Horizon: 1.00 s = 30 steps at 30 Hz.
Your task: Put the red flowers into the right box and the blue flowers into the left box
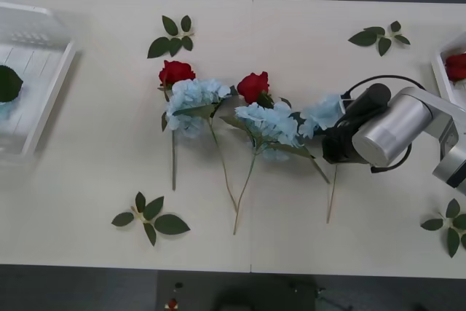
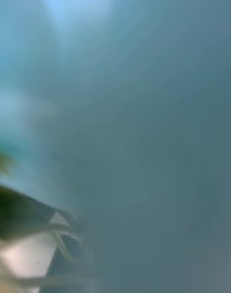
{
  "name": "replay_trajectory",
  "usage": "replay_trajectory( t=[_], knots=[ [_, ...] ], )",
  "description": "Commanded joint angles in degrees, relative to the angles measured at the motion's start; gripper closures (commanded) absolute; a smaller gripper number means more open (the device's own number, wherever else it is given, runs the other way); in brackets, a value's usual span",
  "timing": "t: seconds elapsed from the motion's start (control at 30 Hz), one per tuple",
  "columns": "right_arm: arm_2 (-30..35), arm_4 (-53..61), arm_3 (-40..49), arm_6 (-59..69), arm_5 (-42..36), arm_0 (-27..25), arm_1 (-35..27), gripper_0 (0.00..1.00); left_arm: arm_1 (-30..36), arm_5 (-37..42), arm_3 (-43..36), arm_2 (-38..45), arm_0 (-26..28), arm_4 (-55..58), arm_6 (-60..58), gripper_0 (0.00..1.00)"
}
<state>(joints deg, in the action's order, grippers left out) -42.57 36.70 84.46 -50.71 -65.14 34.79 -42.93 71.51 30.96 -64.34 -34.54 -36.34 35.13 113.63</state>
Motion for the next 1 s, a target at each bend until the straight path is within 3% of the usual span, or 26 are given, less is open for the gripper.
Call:
replay_trajectory(
  t=[0.03, 0.23, 0.3, 0.4, 0.6, 0.7, 0.83, 1.0],
  knots=[
    [0.3, -0.4, -0.8, 0.9, 0.6, 1.5, -0.3, 1.00, 4.3, -0.6, -4.9, 1.1, -1.9, 8.4, 1.2, 0.18],
    [1.4, 1.9, -0.8, 0.3, 3.0, 2.3, -1.8, 1.00, 2.4, 10.7, -16.1, 6.3, -1.5, 28.3, 1.4, 0.18],
    [2.1, 4.6, -0.5, -0.3, 4.5, 2.7, -3.2, 1.00, -2.3, 19.0, -17.8, 10.0, -1.5, 37.0, -1.2, 0.18],
    [4.6, 9.7, 1.2, -3.9, 5.6, 3.4, -6.4, 1.00, -8.4, 24.8, -17.8, 11.8, -1.6, 39.9, -9.0, 0.18],
    [16.4, 31.2, 8.9, -20.0, 5.9, 3.3, -14.8, 1.00, -16.1, 26.3, -16.8, 10.9, -2.4, 35.3, -16.2, 0.18],
    [22.2, 39.6, 11.4, -27.9, 6.0, 2.7, -15.3, 1.00, -18.5, 26.3, -15.6, 6.8, -4.6, 31.7, -19.8, 0.18],
    [24.4, 45.7, 14.2, -36.8, 12.1, 2.5, -12.5, 1.00, -21.9, 26.3, -11.4, 1.6, -8.8, 28.1, -21.3, 0.18],
    [24.4, 41.5, 13.6, -45.6, 19.3, 2.4, -4.5, 1.00, -24.8, 26.1, -8.2, 1.5, -11.0, 29.2, -21.6, 0.18]
  ],
)
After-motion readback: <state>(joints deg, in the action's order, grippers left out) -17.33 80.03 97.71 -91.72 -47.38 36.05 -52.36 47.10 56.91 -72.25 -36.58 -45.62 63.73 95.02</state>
